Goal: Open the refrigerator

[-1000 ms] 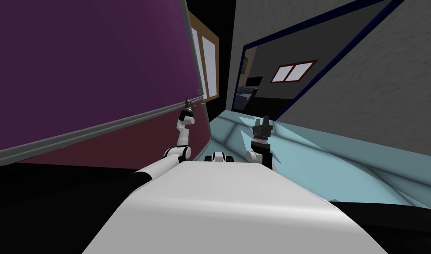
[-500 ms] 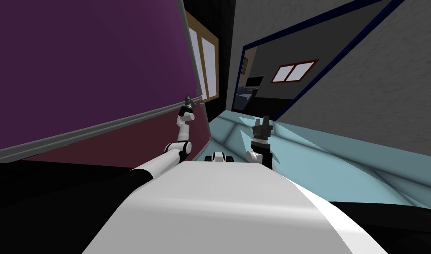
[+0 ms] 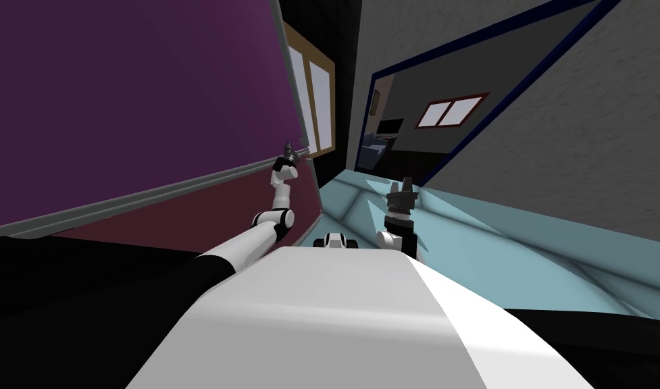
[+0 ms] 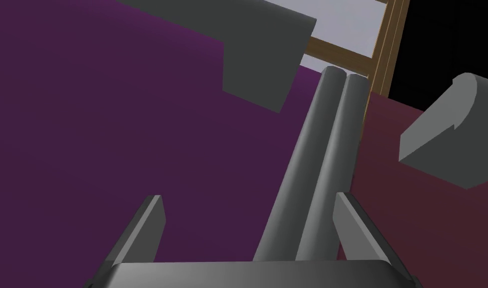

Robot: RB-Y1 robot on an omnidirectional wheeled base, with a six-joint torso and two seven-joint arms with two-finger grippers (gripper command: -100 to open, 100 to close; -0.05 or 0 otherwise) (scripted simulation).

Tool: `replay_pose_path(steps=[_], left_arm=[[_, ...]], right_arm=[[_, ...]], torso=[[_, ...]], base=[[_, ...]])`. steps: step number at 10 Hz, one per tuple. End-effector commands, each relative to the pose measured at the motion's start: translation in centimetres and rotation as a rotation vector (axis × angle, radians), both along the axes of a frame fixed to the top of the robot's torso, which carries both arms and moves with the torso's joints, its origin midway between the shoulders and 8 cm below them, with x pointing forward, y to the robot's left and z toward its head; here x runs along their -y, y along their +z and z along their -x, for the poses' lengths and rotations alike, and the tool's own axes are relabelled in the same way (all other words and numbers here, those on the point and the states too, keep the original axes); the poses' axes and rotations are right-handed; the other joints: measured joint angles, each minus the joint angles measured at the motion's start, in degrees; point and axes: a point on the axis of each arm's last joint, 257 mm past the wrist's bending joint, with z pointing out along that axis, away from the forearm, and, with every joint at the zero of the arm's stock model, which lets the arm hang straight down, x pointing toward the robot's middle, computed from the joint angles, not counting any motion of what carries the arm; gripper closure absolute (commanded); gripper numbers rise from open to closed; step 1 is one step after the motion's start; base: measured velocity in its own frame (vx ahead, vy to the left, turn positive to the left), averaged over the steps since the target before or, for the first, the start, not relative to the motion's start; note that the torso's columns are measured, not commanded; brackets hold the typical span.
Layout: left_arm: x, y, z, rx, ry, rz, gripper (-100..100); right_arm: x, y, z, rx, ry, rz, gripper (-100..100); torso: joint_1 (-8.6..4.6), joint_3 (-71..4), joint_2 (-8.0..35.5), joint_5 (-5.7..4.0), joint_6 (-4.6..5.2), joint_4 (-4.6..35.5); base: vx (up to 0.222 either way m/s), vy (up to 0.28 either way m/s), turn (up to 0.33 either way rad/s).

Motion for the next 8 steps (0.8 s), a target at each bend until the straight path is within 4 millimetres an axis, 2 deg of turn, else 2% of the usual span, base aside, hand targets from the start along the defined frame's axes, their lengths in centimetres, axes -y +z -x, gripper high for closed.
replay_pose_path(steps=[1, 2, 8], left_arm=[[-0.5, 0.9, -1.2, -0.031, 0.0, 0.039, -100], [-0.1, 1.6, -1.5, -0.025, -0.007, 0.041, -100], [0.7, 3.2, -3.9, -0.103, -0.035, 0.131, -100]], right_arm=[[0.0, 0.0, 0.0, 0.0, 0.0, 0.0, 0], [0.0, 0.0, 0.0, 0.0, 0.0, 0.0, 0], [0.0, 0.0, 0.0, 0.0, 0.0, 0.0, 0]], torso=[[0.01, 0.01, -0.01, 0.02, -0.03, -0.03], [0.01, -0.08, -0.11, 0.0, 0.01, -0.03], [-0.1, 0.26, 0.31, 0.07, -0.07, -0.08]], base=[[-0.006, -0.047, 0.032], [0.0, -0.038, 0.003], [0.002, -0.038, 0.019]])
